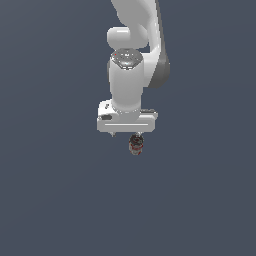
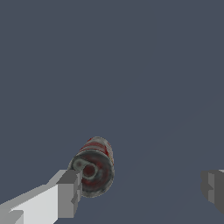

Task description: Pick up the object and move it to a goal position.

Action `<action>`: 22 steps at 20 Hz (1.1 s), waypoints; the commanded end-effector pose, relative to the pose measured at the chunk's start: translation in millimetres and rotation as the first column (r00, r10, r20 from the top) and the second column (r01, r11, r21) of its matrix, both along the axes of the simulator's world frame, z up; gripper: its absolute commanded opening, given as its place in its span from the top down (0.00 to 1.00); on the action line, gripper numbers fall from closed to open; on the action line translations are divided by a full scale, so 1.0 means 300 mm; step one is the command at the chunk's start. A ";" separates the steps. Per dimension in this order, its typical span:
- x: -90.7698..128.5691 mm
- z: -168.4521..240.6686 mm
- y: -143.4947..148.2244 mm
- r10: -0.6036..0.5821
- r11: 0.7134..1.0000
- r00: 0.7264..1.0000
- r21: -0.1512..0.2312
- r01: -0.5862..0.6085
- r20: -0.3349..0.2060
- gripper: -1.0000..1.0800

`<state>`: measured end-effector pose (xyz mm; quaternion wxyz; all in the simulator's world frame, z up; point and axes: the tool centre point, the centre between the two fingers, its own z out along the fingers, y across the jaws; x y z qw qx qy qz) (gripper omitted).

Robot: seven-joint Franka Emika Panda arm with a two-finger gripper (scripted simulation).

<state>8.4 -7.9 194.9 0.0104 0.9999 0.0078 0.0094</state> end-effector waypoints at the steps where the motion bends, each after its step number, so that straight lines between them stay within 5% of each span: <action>1: 0.000 0.000 0.000 0.000 1.000 1.000 0.000 0.000 0.000 0.04; 11: -0.016 -0.025 -0.114 -0.031 0.999 0.999 -0.011 0.031 -0.009 0.04; 22: -0.022 -0.040 -0.091 -0.072 0.997 0.997 -0.008 0.072 -0.008 0.04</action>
